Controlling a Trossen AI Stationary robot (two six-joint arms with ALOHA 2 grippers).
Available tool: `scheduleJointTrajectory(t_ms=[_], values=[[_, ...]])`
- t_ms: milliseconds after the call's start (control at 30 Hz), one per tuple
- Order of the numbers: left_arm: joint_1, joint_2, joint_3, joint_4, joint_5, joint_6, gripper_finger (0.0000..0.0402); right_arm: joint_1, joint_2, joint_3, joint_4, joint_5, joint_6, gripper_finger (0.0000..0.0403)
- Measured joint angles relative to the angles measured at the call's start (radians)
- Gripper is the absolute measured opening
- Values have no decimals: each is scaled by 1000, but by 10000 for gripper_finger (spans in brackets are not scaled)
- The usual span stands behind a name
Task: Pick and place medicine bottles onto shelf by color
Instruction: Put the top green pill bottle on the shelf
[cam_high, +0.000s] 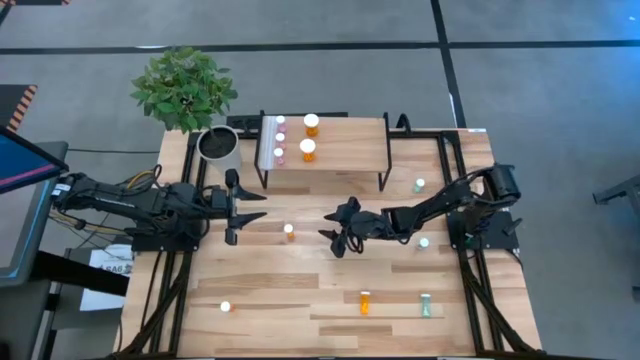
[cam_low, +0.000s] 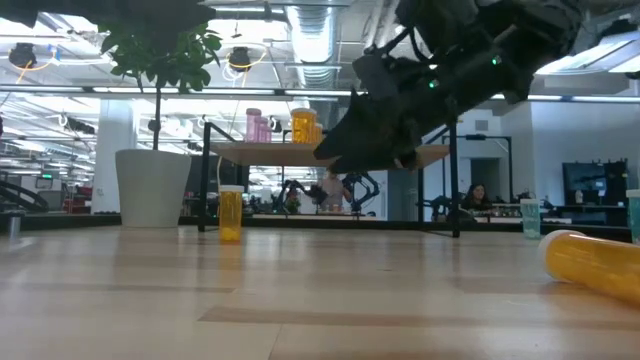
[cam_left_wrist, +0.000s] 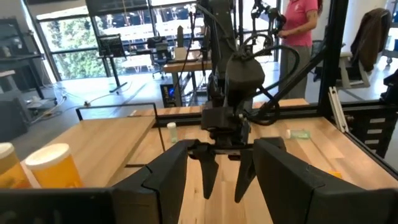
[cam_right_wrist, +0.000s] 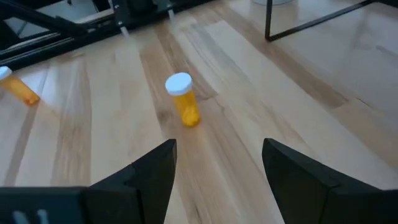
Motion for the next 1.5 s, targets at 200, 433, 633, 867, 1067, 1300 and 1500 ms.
scheduleJointTrajectory(t_ms=[200, 433, 633, 867, 1067, 1300, 1500], values=[[0, 46, 0, 28, 0, 0, 173, 0, 0, 1, 64, 0, -31, 260], [0, 99, 0, 60, 1, 10, 173, 19, -11, 0, 66, -3, -33, 260], [0, 104, 0, 61, -2, 12, 173, 58, -45, 1, 37, -4, -30, 260], [0, -35, -9, -37, -151, -14, 173, 107, -212, 0, -239, 27, 48, 260], [0, -172, -99, 54, -105, -16, 173, 175, -382, 0, -567, 152, 131, 260], [0, -237, -127, 68, -116, -7, 173, 194, -549, 0, -1053, 183, 583, 260], [0, -235, -128, 69, -119, 0, 173, 185, -593, 0, -1371, 235, 877, 260]])
